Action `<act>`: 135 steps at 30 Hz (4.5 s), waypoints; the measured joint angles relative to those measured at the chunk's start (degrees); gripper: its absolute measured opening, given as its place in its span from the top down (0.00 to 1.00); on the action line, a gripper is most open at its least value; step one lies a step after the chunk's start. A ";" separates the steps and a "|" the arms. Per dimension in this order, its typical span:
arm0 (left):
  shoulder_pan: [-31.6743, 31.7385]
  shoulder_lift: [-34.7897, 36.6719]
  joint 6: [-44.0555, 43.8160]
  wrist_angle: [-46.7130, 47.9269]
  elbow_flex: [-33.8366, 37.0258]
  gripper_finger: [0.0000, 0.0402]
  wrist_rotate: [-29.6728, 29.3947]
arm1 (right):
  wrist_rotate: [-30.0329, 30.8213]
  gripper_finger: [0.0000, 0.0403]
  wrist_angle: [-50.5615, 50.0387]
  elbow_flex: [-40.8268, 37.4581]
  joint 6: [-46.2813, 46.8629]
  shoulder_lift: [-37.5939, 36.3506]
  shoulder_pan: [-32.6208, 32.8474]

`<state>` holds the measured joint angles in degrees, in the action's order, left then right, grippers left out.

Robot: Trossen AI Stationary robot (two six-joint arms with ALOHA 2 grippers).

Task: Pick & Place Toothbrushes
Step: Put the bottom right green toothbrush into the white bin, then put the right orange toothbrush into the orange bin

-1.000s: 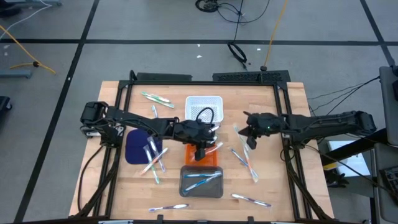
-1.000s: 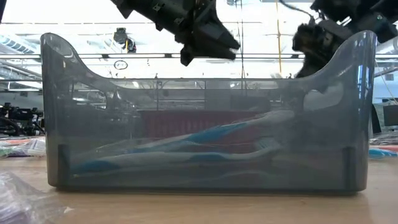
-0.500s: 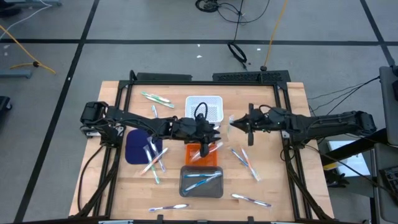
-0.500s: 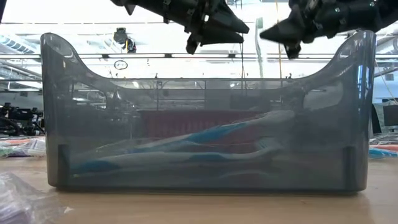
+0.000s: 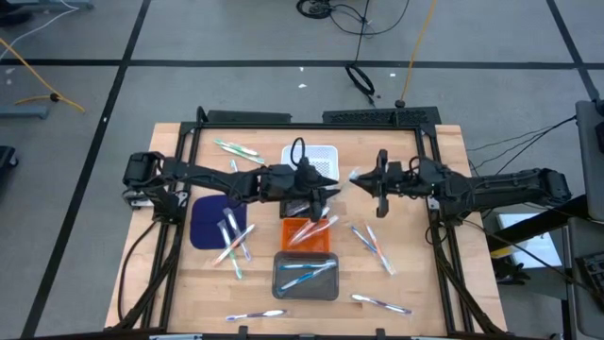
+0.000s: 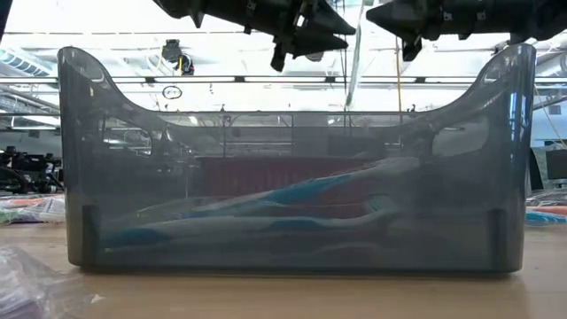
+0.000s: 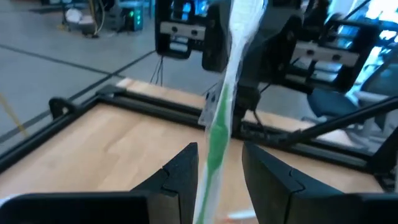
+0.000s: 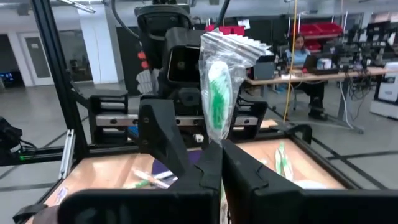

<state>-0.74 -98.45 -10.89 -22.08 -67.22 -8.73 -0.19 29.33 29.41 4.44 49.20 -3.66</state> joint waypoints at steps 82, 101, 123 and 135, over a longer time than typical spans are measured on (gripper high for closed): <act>11.23 0.76 8.65 12.15 -0.02 0.99 -6.43 | 3.19 0.63 -5.94 -0.04 -3.01 0.42 -2.34; 16.91 0.21 4.25 21.84 0.00 0.99 -6.43 | 3.17 0.66 -6.03 -0.04 -2.14 3.77 -2.34; 16.84 -3.58 1.46 22.83 0.00 0.80 -6.34 | 3.13 0.67 -6.06 -0.04 -2.12 3.77 -2.34; 16.86 -3.58 0.91 23.62 0.00 0.62 -6.36 | 2.07 0.68 -9.33 -0.04 0.24 3.77 -2.29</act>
<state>16.12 -102.04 -9.98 1.54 -67.22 -15.09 1.88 20.00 29.36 4.69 52.97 -5.96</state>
